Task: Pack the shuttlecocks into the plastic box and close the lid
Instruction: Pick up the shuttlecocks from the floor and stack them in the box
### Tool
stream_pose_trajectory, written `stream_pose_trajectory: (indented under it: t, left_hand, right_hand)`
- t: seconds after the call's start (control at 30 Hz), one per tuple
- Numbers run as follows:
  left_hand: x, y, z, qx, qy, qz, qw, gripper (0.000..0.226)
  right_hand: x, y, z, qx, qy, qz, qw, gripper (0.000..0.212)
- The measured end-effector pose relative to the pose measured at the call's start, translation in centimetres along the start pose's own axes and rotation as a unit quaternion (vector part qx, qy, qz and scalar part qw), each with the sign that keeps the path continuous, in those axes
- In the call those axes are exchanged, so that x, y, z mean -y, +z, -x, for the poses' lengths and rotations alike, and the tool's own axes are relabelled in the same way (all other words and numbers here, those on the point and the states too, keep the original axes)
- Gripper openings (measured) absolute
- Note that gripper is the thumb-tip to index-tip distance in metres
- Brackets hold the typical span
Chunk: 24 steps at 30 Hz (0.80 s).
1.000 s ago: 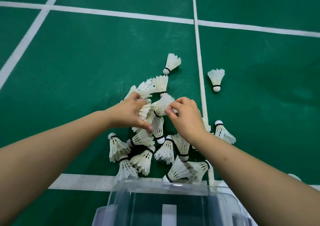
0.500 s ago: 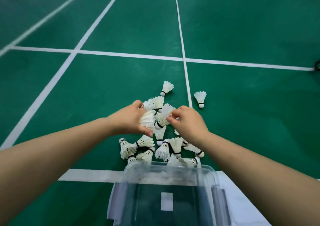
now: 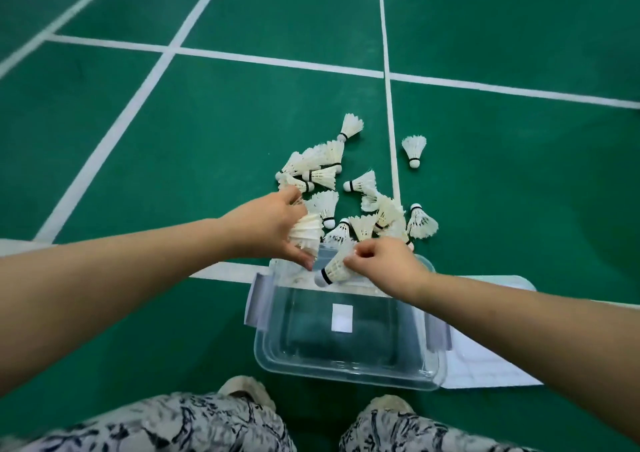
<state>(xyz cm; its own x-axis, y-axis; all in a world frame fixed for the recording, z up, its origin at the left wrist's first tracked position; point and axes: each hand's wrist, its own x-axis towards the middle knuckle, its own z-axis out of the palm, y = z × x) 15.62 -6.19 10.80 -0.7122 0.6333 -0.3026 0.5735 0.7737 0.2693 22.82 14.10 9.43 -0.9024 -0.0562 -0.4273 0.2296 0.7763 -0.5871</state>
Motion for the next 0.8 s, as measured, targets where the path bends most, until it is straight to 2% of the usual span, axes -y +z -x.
stream_pose_trajectory:
  t: [0.13,0.3,0.5,0.8]
  left_hand:
    - [0.1,1.1,-0.2,0.005,0.026,-0.061,0.998,0.077]
    - [0.7,2.3,-0.8,-0.016,0.025,-0.066,0.997,0.077]
    - [1.4,4.7,-0.7,-0.056,0.050,-0.085,0.994,0.076]
    - [1.5,5.3,-0.6,-0.047,0.046,-0.113,0.991,0.075]
  right_hand:
    - [-0.4,2.1,-1.1,0.061,-0.005,0.083,0.995,0.026]
    - [-2.7,5.3,-2.7,0.112,0.037,0.064,0.991,0.024]
    - [-4.8,9.9,-4.7,0.074,0.048,0.059,0.994,0.027]
    - [-5.8,13.1,-5.6,0.061,0.105,0.002,0.993,0.026]
